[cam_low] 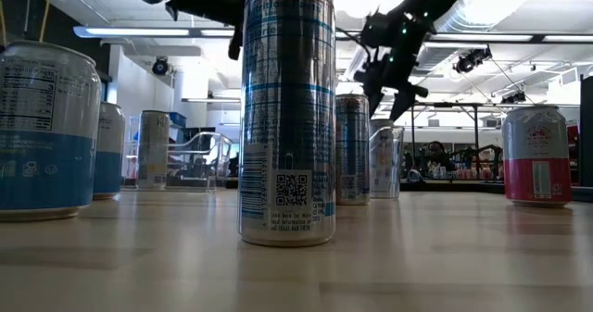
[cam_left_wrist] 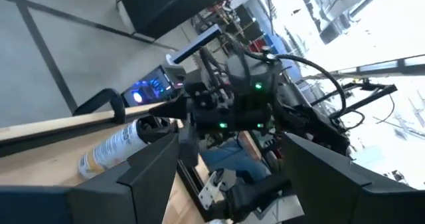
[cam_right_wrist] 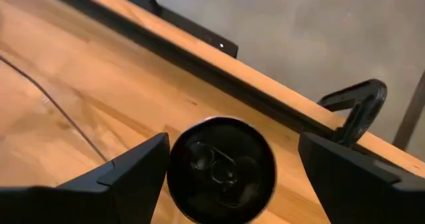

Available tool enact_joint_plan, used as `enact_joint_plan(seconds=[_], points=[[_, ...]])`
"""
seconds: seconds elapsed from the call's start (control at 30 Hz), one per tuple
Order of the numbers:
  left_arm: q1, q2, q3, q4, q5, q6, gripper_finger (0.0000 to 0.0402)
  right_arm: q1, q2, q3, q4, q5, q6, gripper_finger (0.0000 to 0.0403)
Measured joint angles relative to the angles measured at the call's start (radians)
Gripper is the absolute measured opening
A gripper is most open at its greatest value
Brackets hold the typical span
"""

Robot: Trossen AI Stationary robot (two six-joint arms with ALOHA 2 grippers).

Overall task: Sort soda cans
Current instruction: Put the top white-yellow soda can into the top left transparent bin

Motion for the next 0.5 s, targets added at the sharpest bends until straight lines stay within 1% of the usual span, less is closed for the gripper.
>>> enact_joint_plan(seconds=[0.17,0.27,0.43,0.5], points=[[-0.006,0.001,0.000,-0.035,-0.004,0.008,0.0261,0.017,0.029,0.000,-0.007,0.003,0.000,0.0330],[-0.006,0.000,0.000,-0.036,-0.004,0.007,0.0261,0.017,0.050,0.000,-0.023,0.039,0.028,0.0330],[-0.006,0.000,0.000,-0.035,-0.005,0.008,0.0261,-0.006,0.104,0.000,-0.042,0.009,0.053,0.0330],[-0.006,0.000,0.000,-0.035,-0.005,0.009,0.0261,-0.008,0.116,0.000,-0.040,0.025,0.051,0.0327]])
